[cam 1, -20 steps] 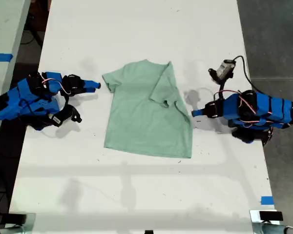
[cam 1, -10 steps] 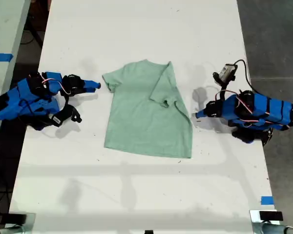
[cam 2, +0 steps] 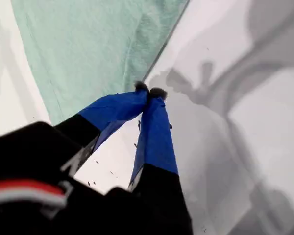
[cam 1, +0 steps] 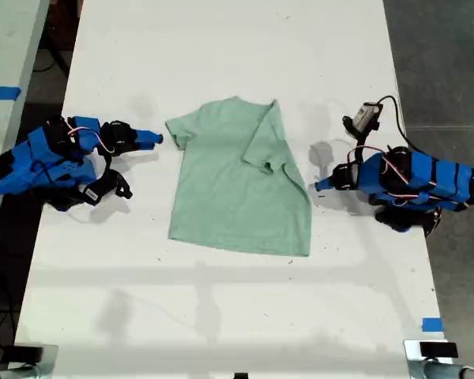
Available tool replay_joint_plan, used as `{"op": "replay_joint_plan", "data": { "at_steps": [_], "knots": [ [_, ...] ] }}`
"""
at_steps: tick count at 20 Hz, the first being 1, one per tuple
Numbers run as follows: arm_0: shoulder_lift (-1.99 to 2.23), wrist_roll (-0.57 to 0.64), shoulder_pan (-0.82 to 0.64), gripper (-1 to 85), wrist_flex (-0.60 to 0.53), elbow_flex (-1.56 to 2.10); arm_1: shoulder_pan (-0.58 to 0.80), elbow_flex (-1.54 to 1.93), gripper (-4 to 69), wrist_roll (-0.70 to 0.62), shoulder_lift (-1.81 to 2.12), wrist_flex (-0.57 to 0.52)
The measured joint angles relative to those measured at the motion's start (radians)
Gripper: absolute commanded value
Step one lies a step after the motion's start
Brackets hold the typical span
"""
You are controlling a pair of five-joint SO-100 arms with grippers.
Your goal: Fold t shirt
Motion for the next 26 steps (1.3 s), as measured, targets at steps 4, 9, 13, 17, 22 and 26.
{"op": "replay_joint_plan", "data": {
  "at_steps": [4, 9, 13, 17, 22, 26],
  "knots": [
    [0.000, 0.000, 0.000, 12.3, 0.000, 0.000, 0.000, 0.000, 0.9, 0.014, 0.000, 0.000],
    [0.000, 0.000, 0.000, 12.3, 0.000, 0.000, 0.000, 0.000, 0.9, 0.035, 0.000, 0.000],
    [0.000, 0.000, 0.000, 12.3, 0.000, 0.000, 0.000, 0.000, 0.9, 0.035, 0.000, 0.000],
    [0.000, 0.000, 0.000, 12.3, 0.000, 0.000, -0.009, 0.000, 0.9, 0.035, 0.000, 0.000],
    [0.000, 0.000, 0.072, 12.3, 0.000, 0.000, -0.012, 0.000, 0.9, 0.035, 0.000, 0.000],
    [0.000, 0.000, 0.089, 12.3, 0.000, 0.000, -0.014, 0.000, 0.9, 0.035, 0.000, 0.000]
  ]
}}
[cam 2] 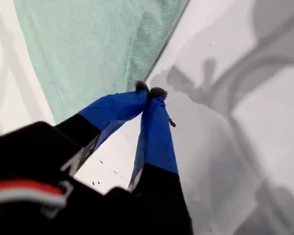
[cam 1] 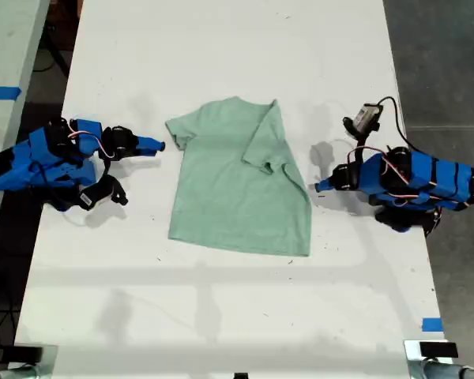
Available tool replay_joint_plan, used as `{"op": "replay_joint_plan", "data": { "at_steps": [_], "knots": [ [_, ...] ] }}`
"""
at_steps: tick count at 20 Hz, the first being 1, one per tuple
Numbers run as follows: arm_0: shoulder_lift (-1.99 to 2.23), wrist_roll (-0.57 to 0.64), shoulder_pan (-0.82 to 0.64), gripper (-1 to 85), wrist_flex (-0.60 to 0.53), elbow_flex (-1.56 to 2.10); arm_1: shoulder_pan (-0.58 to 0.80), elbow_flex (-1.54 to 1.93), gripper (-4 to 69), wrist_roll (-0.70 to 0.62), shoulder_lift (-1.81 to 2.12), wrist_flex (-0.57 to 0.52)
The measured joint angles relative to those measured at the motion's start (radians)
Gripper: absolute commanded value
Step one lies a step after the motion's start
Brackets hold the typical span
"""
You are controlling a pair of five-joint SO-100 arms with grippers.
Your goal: Fold t shirt
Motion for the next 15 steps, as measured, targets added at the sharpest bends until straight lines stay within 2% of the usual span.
{"op": "replay_joint_plan", "data": {
  "at_steps": [15],
  "knots": [
    [0.000, 0.000, 0.000, 12.3, 0.000, 0.000, -0.006, 0.002, 0.9, 0.009, 0.000, 0.000]
  ]
}}
